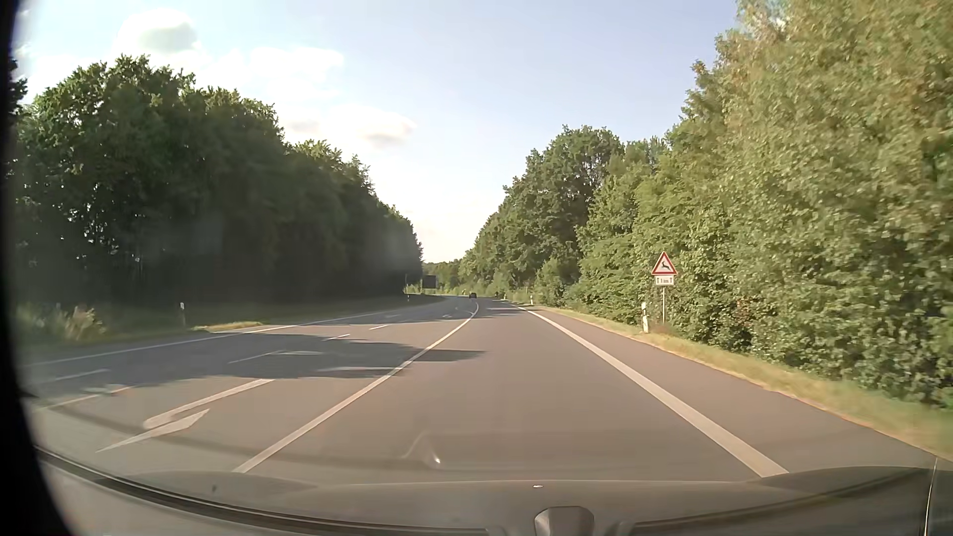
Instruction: Follow the waypoints while adhering to traffic rules and regulations
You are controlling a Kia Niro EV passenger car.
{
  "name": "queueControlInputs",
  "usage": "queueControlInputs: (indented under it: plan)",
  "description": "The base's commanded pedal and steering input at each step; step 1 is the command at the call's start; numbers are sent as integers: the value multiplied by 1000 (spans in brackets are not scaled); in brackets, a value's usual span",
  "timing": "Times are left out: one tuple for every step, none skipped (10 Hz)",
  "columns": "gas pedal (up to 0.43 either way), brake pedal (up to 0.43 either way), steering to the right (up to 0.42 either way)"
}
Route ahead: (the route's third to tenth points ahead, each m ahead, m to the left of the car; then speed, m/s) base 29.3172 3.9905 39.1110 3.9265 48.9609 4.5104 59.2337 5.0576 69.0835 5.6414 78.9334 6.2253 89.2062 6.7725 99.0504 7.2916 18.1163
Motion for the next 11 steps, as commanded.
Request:
queueControlInputs:
  plan:
    - [169, 6, 0]
    - [169, 6, 0]
    - [169, 6, 0]
    - [169, 6, 0]
    - [169, 6, -1]
    - [169, 6, -2]
    - [169, 6, -1]
    - [169, 6, -1]
    - [169, 6, -2]
    - [169, 6, -2]
    - [169, 6, -2]
